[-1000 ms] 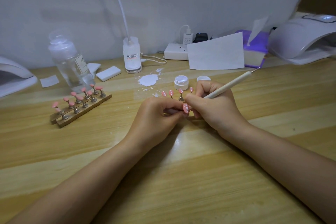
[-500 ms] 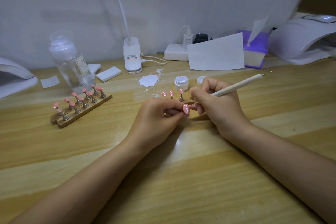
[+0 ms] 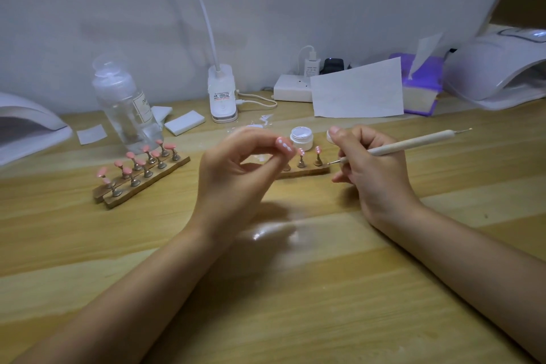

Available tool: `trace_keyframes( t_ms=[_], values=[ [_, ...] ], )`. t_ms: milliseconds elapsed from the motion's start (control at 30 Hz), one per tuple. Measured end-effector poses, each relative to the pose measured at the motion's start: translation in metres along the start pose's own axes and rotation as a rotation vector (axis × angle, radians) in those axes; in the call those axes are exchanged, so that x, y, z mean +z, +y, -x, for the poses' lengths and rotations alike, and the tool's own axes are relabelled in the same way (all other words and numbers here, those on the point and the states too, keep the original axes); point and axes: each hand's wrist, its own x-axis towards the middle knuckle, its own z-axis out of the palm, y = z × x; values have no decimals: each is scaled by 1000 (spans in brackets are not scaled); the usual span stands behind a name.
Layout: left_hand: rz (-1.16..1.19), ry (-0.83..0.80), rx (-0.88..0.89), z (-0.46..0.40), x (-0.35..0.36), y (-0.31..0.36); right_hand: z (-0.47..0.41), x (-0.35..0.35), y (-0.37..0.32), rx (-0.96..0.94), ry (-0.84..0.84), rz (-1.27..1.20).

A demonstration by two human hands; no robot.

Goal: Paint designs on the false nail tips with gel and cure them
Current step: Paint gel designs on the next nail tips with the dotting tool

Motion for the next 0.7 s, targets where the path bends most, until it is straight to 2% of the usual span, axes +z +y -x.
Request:
trace_keyframes(
  t_ms=[100, 200, 400, 700],
  values=[
    [-17, 67, -75, -8, -11, -2, 0, 0, 0, -2, -4, 5],
    [-68, 68, -148, -15, -22, -8, 0, -1, 0, -4, -7, 4],
    [-178, -104, -269, -20, -35, -19, 1, -1, 0, -8, -15, 20],
    [-308, -157, -247, -17, -33, -29, 1, 0, 0, -34, -31, 44]
  ],
)
